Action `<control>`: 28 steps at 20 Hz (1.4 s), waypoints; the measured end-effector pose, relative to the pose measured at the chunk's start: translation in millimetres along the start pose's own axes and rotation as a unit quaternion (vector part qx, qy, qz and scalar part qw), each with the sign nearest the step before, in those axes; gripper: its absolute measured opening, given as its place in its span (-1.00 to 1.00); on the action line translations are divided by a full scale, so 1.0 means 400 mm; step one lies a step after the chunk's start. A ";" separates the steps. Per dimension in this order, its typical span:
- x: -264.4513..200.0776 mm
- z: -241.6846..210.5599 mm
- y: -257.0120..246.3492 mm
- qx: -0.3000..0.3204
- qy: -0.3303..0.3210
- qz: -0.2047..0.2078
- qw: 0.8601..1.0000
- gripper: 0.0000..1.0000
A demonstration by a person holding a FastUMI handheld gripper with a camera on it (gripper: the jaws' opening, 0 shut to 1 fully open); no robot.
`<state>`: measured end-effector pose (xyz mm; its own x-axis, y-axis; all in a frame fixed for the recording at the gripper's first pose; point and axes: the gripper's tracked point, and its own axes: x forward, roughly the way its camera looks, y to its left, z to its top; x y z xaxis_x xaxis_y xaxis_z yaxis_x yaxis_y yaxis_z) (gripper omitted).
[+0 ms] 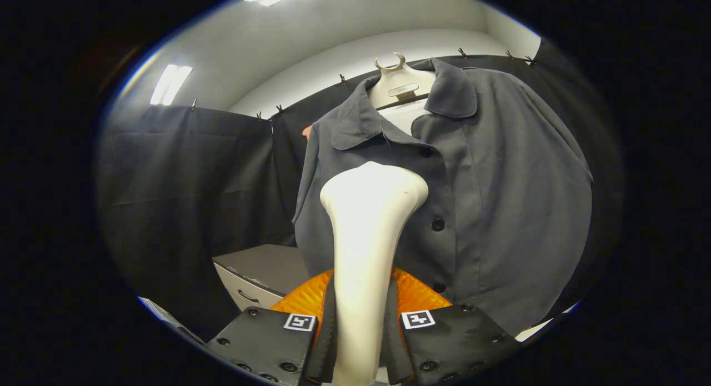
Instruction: Iron the clothes twice with a garment steamer, once on the left side and once on the right side.
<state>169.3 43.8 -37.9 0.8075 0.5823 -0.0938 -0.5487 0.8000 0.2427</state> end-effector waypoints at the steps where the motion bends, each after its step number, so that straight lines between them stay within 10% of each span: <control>1: 0.007 -0.004 0.001 -0.003 0.000 -0.002 1.000 -0.16; 28: 0.042 -0.194 0.020 -0.054 0.038 -0.075 0.995 -0.15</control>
<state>161.8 71.1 -112.4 0.8652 0.4619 -0.1953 -0.4475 0.8868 0.1152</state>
